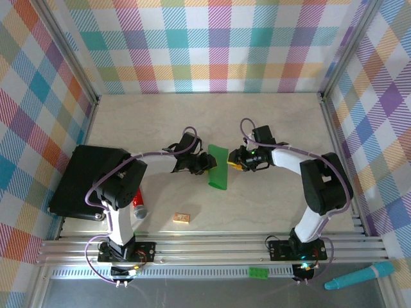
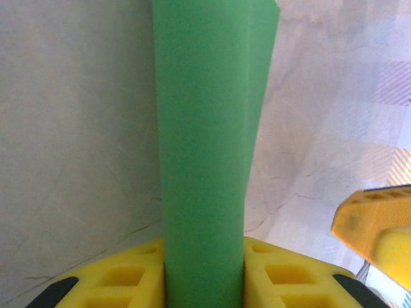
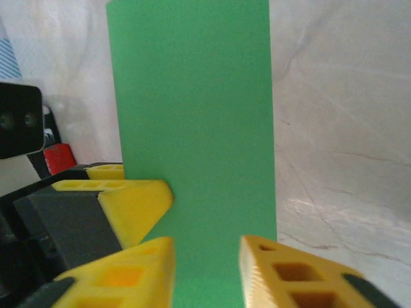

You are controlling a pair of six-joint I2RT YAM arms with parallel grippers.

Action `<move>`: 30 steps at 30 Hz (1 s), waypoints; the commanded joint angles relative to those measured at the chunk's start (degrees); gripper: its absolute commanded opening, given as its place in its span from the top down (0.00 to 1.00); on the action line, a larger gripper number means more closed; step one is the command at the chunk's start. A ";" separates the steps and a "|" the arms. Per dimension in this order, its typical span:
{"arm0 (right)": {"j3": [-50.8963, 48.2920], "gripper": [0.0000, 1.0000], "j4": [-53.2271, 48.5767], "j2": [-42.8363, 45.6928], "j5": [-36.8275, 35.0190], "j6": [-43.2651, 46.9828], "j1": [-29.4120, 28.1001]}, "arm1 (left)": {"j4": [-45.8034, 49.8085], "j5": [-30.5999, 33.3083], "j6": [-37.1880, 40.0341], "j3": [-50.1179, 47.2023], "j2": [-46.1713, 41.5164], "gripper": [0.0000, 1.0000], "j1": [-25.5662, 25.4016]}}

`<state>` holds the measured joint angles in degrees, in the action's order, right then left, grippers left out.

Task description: Fold a paper plane with a square sheet of paper (pick it up from the middle)

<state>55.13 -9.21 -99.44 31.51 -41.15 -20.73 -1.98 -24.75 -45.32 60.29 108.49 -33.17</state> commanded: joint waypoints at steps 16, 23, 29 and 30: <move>7.78 0.84 -8.16 -10.81 -3.06 2.67 -4.53 | 6.97 3.73 4.79 1.40 1.77 0.70 0.47; 8.48 0.84 -11.01 -13.39 -5.20 2.87 -4.94 | 10.73 5.34 6.14 2.51 1.08 0.66 0.47; 8.32 0.84 -11.70 -14.14 -6.12 2.07 -5.02 | 17.36 8.92 7.69 4.69 -1.46 0.58 0.31; 8.32 0.84 -11.70 -14.12 -6.04 1.89 -4.98 | 19.82 9.20 7.77 4.96 -1.96 0.56 0.30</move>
<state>63.57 -17.15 -110.96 28.34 -39.46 -25.23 9.47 -19.38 -39.07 64.16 108.79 -33.23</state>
